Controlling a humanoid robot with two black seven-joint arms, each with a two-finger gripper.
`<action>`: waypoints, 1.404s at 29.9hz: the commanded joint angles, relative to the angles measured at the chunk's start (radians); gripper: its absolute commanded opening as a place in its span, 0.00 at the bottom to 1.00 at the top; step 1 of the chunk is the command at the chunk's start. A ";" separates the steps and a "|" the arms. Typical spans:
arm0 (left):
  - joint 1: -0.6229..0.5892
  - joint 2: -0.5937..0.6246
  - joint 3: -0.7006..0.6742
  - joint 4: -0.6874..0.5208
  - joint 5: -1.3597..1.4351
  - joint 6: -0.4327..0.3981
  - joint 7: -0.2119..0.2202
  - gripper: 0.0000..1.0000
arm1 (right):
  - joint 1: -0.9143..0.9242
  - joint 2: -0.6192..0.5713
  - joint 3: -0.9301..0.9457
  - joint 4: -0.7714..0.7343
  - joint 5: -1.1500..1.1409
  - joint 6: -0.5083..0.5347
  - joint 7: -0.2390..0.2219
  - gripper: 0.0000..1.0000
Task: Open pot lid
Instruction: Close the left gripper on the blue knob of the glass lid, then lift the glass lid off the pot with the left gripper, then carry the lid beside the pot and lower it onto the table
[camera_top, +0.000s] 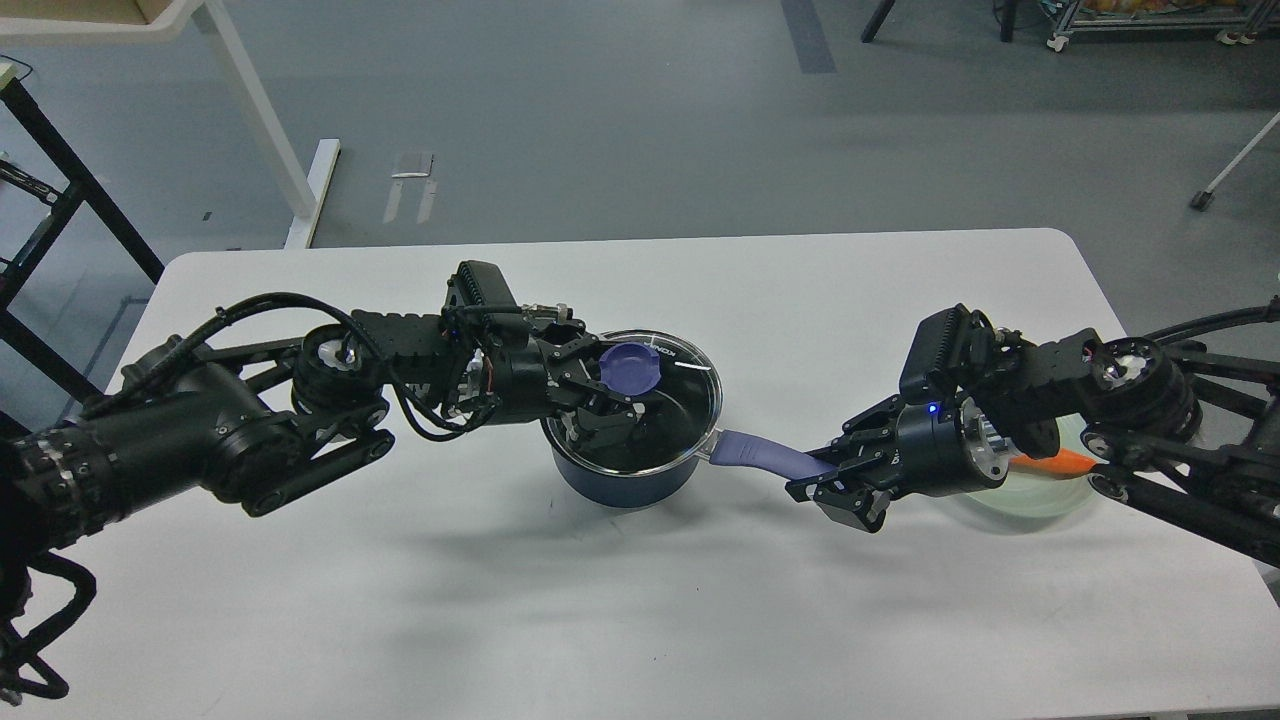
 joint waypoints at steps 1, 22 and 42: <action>-0.001 0.002 -0.001 -0.001 -0.002 0.002 0.000 0.38 | -0.001 0.000 0.000 0.000 0.000 0.000 0.000 0.37; -0.030 0.416 0.000 -0.161 -0.019 0.086 0.000 0.38 | -0.003 -0.006 -0.002 0.000 0.002 0.000 0.000 0.37; 0.367 0.593 -0.003 -0.115 -0.057 0.341 0.000 0.39 | -0.003 -0.008 -0.002 0.000 0.000 0.000 0.000 0.37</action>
